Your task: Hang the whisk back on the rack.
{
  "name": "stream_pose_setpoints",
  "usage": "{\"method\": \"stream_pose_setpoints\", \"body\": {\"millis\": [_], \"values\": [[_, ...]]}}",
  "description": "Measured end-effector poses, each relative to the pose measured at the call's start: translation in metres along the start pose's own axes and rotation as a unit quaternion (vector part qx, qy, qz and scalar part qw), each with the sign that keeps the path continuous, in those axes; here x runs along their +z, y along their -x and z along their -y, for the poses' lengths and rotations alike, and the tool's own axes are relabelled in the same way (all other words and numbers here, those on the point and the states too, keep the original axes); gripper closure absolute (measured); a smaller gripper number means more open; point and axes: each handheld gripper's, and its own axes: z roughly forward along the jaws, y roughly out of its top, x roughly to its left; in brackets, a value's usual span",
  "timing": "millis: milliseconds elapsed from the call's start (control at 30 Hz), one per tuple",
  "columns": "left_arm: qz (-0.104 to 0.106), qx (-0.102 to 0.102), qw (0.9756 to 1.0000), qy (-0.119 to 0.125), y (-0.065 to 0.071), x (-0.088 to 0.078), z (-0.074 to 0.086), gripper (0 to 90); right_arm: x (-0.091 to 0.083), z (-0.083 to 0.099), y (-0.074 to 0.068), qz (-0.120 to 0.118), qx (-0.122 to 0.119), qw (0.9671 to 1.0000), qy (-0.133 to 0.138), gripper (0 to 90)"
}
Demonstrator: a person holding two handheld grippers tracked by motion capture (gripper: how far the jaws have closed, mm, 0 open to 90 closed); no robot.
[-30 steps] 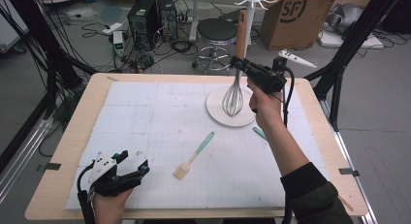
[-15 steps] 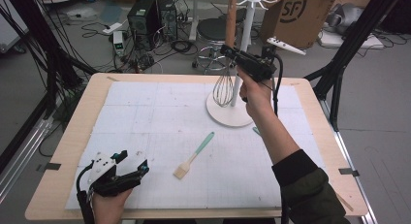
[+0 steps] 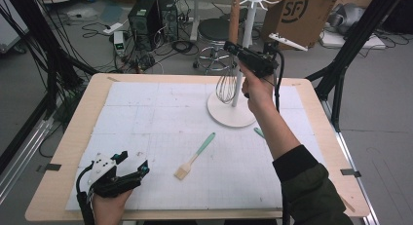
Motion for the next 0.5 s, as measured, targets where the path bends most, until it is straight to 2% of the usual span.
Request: {"method": "stream_pose_setpoints", "body": {"millis": [500], "values": [[0.001, -0.001, 1.0, 0.003, -0.0003, 0.0, 0.0, 19.2, -0.0039, -0.0024, 0.0034, 0.012, -0.001, 0.9999, 0.004, 74.5]]}}
